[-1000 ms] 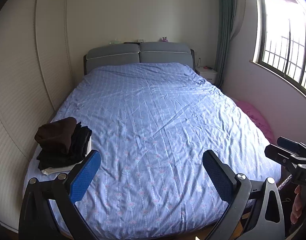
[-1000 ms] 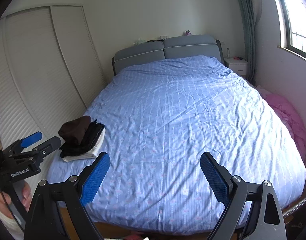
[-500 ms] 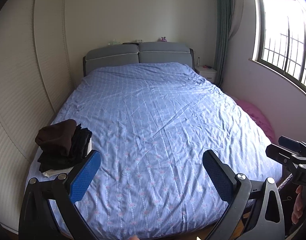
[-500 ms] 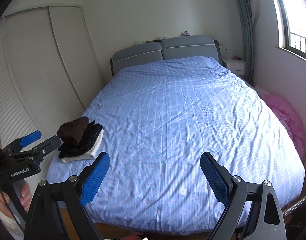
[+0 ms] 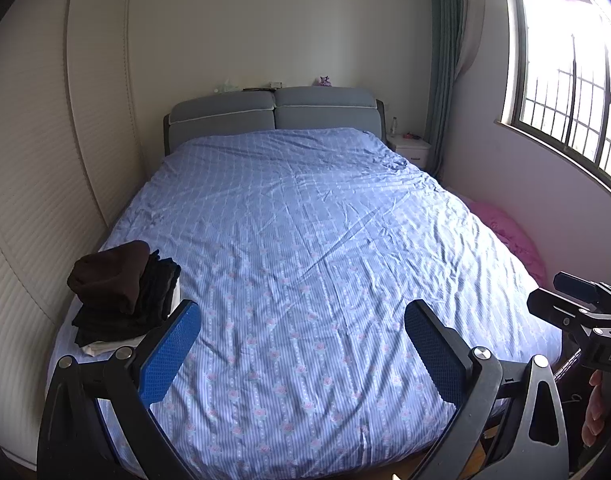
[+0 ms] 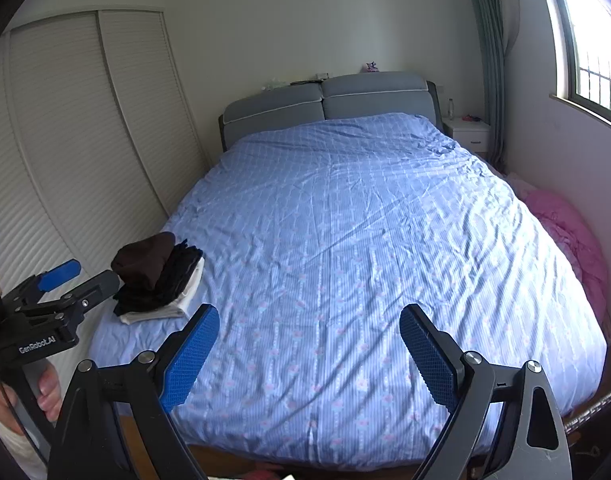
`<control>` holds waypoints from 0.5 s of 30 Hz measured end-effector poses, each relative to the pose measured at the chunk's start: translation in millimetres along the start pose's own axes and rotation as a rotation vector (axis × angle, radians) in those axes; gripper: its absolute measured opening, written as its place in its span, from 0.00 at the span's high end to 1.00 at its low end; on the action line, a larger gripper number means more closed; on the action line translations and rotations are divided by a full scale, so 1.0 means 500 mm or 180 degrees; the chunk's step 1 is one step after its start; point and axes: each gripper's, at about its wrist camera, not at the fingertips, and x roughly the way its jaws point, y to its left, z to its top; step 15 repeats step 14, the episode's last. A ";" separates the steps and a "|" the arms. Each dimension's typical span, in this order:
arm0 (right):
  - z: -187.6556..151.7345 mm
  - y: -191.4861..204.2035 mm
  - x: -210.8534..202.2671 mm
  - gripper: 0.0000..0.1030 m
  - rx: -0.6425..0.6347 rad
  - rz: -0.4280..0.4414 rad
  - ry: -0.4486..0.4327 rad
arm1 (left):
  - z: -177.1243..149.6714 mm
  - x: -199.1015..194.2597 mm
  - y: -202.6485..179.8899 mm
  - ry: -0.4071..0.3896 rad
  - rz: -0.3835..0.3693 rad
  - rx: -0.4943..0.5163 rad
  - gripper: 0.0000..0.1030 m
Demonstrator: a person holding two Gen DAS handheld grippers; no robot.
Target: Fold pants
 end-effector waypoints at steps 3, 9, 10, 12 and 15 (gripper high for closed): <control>0.000 -0.001 0.000 0.10 0.0007 -0.0010 0.0000 | 0.003 0.000 0.001 -0.0015 0.0002 0.0005 0.00; 0.002 -0.004 0.004 0.10 0.0013 -0.0021 0.0022 | 0.004 0.001 0.001 -0.0011 -0.0003 0.0006 0.00; 0.001 -0.003 0.004 0.10 0.0015 -0.0028 0.0022 | 0.004 0.003 0.003 -0.0006 -0.0010 0.0003 0.00; 0.001 -0.004 0.005 0.10 0.0022 -0.0038 0.0031 | 0.004 0.007 0.006 0.0006 -0.0020 -0.0004 0.00; 0.000 -0.003 0.007 0.10 0.0026 -0.0050 0.0035 | 0.003 0.011 0.011 0.0011 -0.0038 -0.0010 0.00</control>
